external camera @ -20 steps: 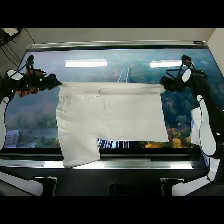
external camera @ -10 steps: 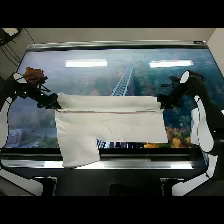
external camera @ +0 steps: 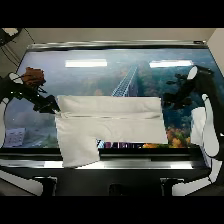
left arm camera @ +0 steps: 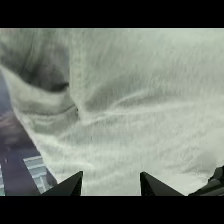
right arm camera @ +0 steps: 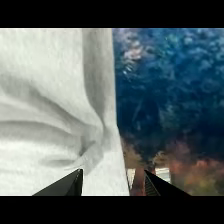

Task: Fold the shirts.

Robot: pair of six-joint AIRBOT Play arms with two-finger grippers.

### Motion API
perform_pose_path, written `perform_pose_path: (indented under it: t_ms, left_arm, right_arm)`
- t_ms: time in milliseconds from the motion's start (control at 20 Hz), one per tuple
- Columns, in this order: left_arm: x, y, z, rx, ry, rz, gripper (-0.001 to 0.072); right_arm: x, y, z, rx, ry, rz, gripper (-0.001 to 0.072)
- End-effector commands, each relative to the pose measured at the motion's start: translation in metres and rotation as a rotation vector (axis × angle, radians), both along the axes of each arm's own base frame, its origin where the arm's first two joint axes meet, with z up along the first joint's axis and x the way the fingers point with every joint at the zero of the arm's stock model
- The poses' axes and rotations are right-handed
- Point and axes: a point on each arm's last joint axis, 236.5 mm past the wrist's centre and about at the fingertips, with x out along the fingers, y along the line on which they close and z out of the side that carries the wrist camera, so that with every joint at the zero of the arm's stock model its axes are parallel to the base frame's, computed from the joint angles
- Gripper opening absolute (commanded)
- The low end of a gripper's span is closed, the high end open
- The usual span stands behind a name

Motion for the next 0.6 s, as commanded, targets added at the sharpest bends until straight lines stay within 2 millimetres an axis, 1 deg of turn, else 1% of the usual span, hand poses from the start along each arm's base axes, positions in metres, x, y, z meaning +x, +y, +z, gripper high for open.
perform_pose_path:
  t_ms: [0,50,100,200,250,300,350,400,450,550]
  left_arm:
    - [-0.033,0.012,0.023,-0.017,0.005,0.010,0.0464]
    - [-0.053,0.009,0.017,-0.024,0.013,0.013,0.0464]
    - [-0.076,0.006,0.005,-0.029,0.032,0.036,0.0464]
    - [-0.133,-0.007,-0.033,-0.034,0.084,0.102,0.0463]
    - [-0.159,-0.017,-0.050,-0.041,0.092,0.126,0.0463]
    - [-0.180,-0.026,-0.060,-0.046,0.088,0.124,0.0463]
    - [-0.198,-0.033,-0.068,-0.049,0.088,0.120,0.0463]
    - [-0.212,-0.037,-0.074,-0.050,0.092,0.116,0.0463]
    - [-0.221,-0.040,-0.079,-0.052,0.101,0.113,0.0463]
    - [-0.226,-0.042,-0.088,-0.049,0.108,0.129,0.0464]
  right_arm:
    - [-0.040,-0.017,0.018,0.044,0.100,-0.066,0.0508]
    - [-0.048,-0.017,0.016,0.064,0.112,-0.084,0.0508]
    - [-0.060,-0.018,0.010,0.069,0.127,-0.097,0.0508]
    - [-0.085,-0.013,-0.007,0.072,0.163,-0.104,0.0508]
    - [-0.097,-0.008,-0.013,0.080,0.183,-0.102,0.0509]
    - [-0.109,-0.007,-0.019,0.079,0.192,-0.090,0.0509]
    - [-0.118,-0.010,-0.021,0.056,0.203,-0.084,0.0511]
    - [-0.126,-0.014,-0.023,0.034,0.211,-0.081,0.0511]
    - [-0.131,-0.016,-0.024,0.023,0.213,-0.080,0.0511]
    - [-0.136,-0.012,-0.026,0.031,0.204,-0.085,0.0511]
